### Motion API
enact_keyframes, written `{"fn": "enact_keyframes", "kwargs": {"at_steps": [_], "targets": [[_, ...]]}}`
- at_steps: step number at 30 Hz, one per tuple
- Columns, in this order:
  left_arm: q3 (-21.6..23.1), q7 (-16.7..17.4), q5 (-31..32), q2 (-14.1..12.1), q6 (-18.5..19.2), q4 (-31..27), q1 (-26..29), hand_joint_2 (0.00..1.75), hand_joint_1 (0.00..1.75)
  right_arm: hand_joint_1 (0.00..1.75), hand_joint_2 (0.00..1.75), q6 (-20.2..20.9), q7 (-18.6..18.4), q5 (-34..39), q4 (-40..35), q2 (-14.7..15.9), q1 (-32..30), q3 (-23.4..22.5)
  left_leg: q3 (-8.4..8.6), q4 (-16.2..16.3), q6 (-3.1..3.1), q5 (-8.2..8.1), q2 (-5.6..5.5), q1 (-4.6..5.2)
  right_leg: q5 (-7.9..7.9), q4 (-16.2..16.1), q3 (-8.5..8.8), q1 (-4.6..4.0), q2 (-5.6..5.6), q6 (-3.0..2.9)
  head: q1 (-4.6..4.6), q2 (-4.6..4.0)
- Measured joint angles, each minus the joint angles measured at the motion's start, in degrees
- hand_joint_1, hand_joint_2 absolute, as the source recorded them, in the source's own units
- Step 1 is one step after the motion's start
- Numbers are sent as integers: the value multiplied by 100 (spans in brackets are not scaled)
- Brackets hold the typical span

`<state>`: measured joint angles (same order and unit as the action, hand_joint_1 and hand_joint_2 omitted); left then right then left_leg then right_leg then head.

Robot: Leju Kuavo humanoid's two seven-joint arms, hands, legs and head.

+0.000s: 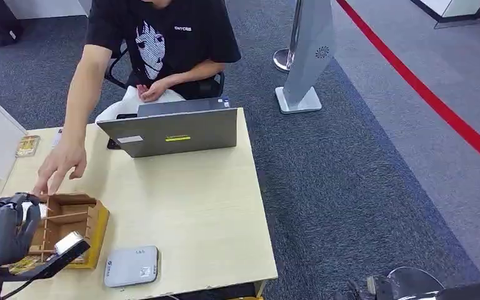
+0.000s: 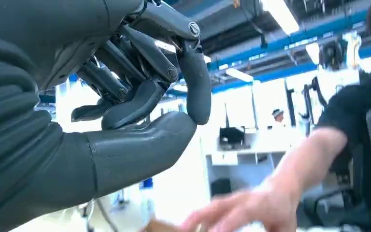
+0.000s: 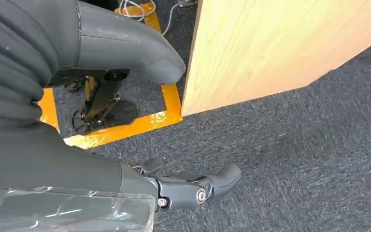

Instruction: Pass the card to the sensor for recognition and then transmit it.

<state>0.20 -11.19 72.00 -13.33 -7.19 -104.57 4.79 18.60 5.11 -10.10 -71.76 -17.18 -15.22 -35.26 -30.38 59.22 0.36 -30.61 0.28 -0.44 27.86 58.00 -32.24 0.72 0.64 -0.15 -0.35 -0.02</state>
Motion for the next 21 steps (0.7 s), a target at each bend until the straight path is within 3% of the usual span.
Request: {"fn": "enact_keyframes", "kwargs": {"at_steps": [2, 3, 4, 10, 21], "targets": [[0, -20, 0, -7, 4, -52, -49, 175, 175, 0, 175, 2, 0, 0, 2, 0, 0, 0, 1, 0, 0, 0, 1, 0, 0, 0, 0, 0, 1, 0, 2, 0], [2, -26, 0, -4, 4, -72, -59, 175, 65, 0, 175, 2, 0, 0, 2, 0, 0, 0, 1, 0, 0, 0, 1, 0, 0, 0, -1, 0, 1, 0, 2, -2], [2, -31, 0, -4, 4, -90, -56, 175, 0, 0, 175, 7, 4, 0, 2, 0, 0, 0, 1, 0, 0, 0, 0, 0, 0, 0, -1, 0, 1, 0, 2, 0], [55, -81, -120, -99, 486, -109, 236, 175, 0, 0, 175, 4, 13, -4, 2, 0, 0, -9, -1, 0, -2, -2, 6, 0, 1, -1, -5, 0, 9, 0, 4, 0], [562, 545, -339, -1264, 1006, -162, 1402, 175, 0, 0, 175, -57, 61, -153, 48, 0, 8, -107, -7, -2, -2, -2, 6, -5, 2, 0, -6, 0, 8, -1, 2, 0]]}}
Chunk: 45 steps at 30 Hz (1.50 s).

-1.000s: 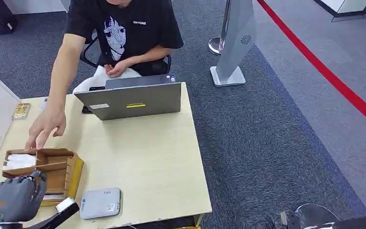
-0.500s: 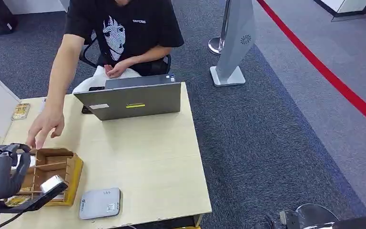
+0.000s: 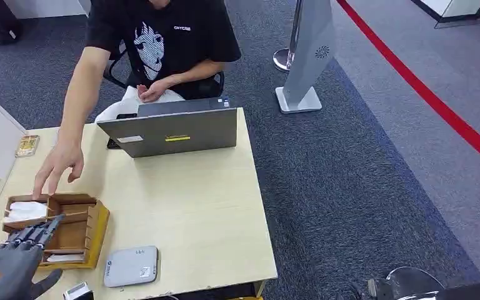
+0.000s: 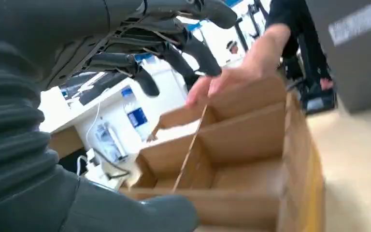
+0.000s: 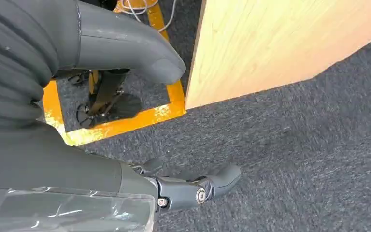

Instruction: Pass the card to the sensor for recognition and then transmit it.

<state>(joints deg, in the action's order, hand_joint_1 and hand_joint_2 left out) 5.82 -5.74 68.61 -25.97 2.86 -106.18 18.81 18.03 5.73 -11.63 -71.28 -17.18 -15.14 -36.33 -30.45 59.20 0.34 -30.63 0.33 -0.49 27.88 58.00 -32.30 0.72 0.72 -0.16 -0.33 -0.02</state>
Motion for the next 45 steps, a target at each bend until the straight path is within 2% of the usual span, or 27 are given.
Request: {"fn": "enact_keyframes", "kwargs": {"at_steps": [2, 10, 15, 20, 22, 25, 31, 38, 45], "targets": [[55, 140, -61, -262, 11, -66, 193, 175, 0, 0, 175, 7, -7, 0, 0, 0, -1, -24, 0, 0, 0, 0, 0, 1, 0, 0, 0, 0, 0, 0, -2, 0], [100, 634, -284, -850, 48, -157, 759, 175, 0, 0, 175, 74, -7, -4, 0, 0, -6, -101, -4, 0, 0, 0, -3, 1, 0, 0, 2, 0, -5, 0, 0, -2], [92, 819, -301, -1020, -13, -138, 968, 175, 0, 0, 175, 81, 17, -7, 7, 0, -6, -109, -5, 0, 0, 0, -5, 1, 0, 0, 2, 0, -7, 0, 2, 0], [17, 750, -223, -1009, -303, -18, 979, 175, 0, 0, 175, 68, 46, 111, 15, 0, -8, -109, -5, 0, 0, 0, -7, 1, 0, 0, 2, 1, -9, 0, 0, -2], [-46, 609, -6, -933, -519, 77, 928, 175, 0, 0, 175, 70, 46, 188, 15, -2, -14, -109, -5, 1, 0, 1, -7, 1, 0, 0, 2, 1, -9, 0, 0, 0], [-266, 326, 299, -660, -828, 282, 762, 175, 0, 0, 175, 142, 68, 205, 15, -2, -19, -109, -4, 1, 0, 1, -7, 1, -1, 0, 2, 1, -9, 0, 0, 0], [-628, 15, 518, -237, -1049, 595, 487, 175, 0, 0, 175, 140, 98, 310, 15, -7, -30, -107, -3, 1, 0, 1, -7, 1, -1, 0, 2, 1, -9, 0, 0, -2], [-1006, -357, 772, 184, -1069, 1043, 156, 175, 0, 0, 175, 133, 96, 308, 13, -7, -27, -79, -3, 1, 0, 1, -6, 0, -1, 0, 2, 1, -8, 0, 2, 0], [-1156, -422, 855, 499, -1073, 1474, -95, 175, 0, 0, 175, 149, 92, 280, 13, -7, -24, -72, -4, 1, 0, 1, -8, 1, -1, 0, 2, 1, -10, 0, 2, -2]]}}
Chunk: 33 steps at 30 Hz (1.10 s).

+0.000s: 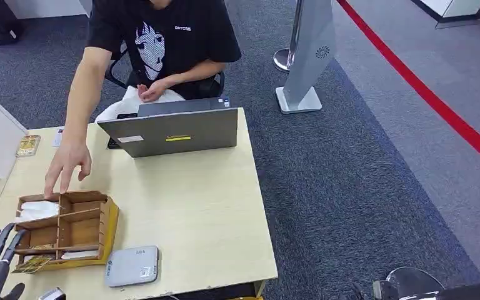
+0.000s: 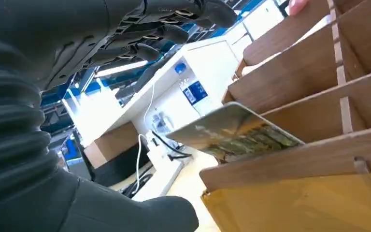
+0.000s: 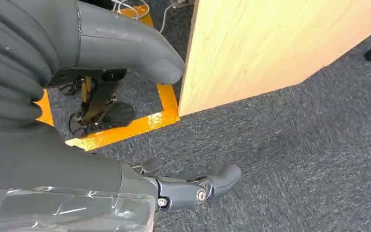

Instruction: Pass the card to the sensor for recognition and then transmit it.

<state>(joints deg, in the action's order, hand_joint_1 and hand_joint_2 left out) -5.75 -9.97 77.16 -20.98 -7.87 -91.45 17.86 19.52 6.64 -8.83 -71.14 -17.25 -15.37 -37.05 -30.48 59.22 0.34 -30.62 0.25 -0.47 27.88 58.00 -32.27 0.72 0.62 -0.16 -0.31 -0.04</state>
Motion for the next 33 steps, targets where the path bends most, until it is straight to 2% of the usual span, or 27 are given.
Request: {"fn": "enact_keyframes", "kwargs": {"at_steps": [12, 23, 25, 33], "targets": [[-92, -157, 79, 335, -101, 369, -326, 175, 0, 0, 175, 9, -2, -15, 0, 0, 3, 22, 1, 1, 0, 0, 0, 0, 0, 0, 0, 0, 0, 0, -2, 0], [-48, -273, 99, 568, -203, 470, -469, 175, 0, 0, 175, -7, -2, -15, 0, -2, 6, 52, 1, 1, 0, 0, 1, 0, 0, 0, -1, 0, 1, 0, -2, 2], [-37, -273, 74, 573, -203, 472, -469, 175, 175, 0, 175, -7, -2, -13, 0, -2, 6, 59, 1, 1, 0, 0, 1, 0, 0, 0, -1, 0, 1, 0, -2, 2], [-37, -308, -83, 577, -181, 476, -459, 175, 175, 0, 175, -7, -2, -9, 0, -2, 7, 72, 1, 1, 0, 0, 1, 0, 0, 0, -1, 0, 1, 0, -2, 2]]}}
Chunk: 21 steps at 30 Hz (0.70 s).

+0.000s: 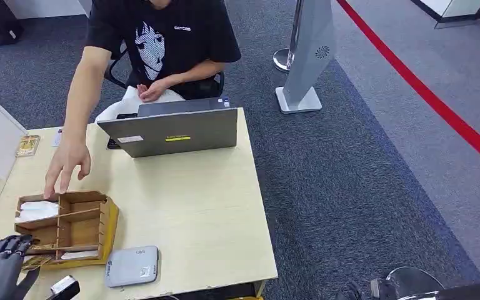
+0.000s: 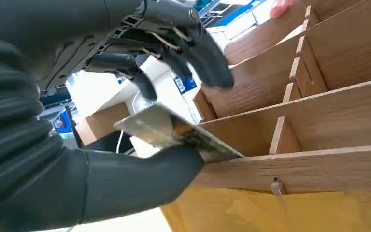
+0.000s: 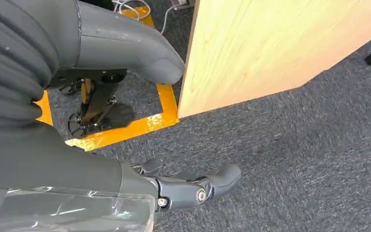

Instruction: Pass the card to the sensor for recognition and then transmit it.

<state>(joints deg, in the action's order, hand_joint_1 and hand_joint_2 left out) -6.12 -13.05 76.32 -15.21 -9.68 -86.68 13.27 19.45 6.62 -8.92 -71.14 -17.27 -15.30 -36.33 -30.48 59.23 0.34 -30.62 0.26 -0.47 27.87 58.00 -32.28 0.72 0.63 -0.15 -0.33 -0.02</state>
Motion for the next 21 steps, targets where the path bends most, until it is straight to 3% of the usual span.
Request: {"fn": "enact_keyframes", "kwargs": {"at_steps": [12, 17, 21], "targets": [[-2, -227, -219, 20, -74, -138, 74, 175, 175, 0, 175, -52, -39, 81, -33, 0, -6, 0, 1, 0, 0, 0, 0, 0, 0, 0, -1, 0, 0, 0, 0, 0], [2, -317, -509, 17, -144, -930, 34, 175, 175, 0, 175, -114, -88, 135, -98, 0, -35, 11, 1, 4, 2, 2, -3, 1, 0, 0, -1, -2, -3, 0, 0, 0], [50, -210, -632, -53, 96, -1684, -413, 175, 175, 0, 175, -101, -127, 43, -125, -2, -44, 37, 0, 6, 2, 4, -7, 0, -7, 0, 1, -2, -5, 6, 7, -2]]}}
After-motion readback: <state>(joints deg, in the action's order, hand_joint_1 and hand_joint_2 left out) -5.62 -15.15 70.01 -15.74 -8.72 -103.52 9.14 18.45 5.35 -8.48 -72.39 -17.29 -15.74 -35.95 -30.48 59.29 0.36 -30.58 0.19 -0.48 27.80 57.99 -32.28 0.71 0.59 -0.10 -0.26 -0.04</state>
